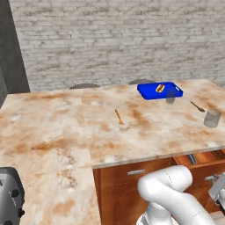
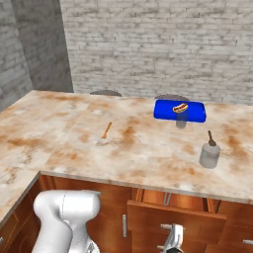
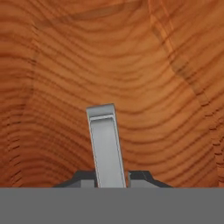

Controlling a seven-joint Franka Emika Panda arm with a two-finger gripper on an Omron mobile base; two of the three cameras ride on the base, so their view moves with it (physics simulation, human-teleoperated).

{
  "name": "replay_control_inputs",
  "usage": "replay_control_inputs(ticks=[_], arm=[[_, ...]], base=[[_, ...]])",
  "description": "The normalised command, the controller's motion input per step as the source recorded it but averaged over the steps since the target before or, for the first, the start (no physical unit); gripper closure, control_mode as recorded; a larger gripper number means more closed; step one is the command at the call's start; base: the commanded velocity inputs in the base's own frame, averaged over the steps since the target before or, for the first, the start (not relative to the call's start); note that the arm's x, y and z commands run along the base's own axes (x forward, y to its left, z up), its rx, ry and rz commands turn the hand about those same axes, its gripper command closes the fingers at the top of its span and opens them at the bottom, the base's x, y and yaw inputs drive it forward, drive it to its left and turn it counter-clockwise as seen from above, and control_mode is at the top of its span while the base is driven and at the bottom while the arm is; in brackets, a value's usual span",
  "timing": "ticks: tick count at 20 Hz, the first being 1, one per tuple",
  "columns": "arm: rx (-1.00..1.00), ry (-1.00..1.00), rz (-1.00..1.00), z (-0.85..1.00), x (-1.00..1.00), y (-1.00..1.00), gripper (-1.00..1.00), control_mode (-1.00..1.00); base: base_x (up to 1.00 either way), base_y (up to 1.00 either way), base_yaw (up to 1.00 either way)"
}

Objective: Take the tongs from the drawer on the right and place them on the dining counter next to the tray containing the hot dog.

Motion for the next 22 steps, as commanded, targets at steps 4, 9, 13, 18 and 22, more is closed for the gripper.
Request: replay_control_inputs(ticks=[4,9,13,18,22], arm=[[0.00,0.00,0.00,0.00,-0.51,0.00,1.00,-1.00],[0.00,0.00,0.00,0.00,-0.47,0.00,1.00,-1.00],[0.00,0.00,0.00,0.00,-0.37,0.00,1.00,-1.00],[0.00,0.00,0.00,0.00,-0.33,0.00,1.00,-1.00],[0.00,0.00,0.00,0.00,-0.39,0.00,1.00,-1.00]], base=[[0.00,0.00,0.00],[0.00,0.00,0.00],[0.00,0.00,0.00],[0.00,0.00,0.00],[0.00,0.00,0.00]])
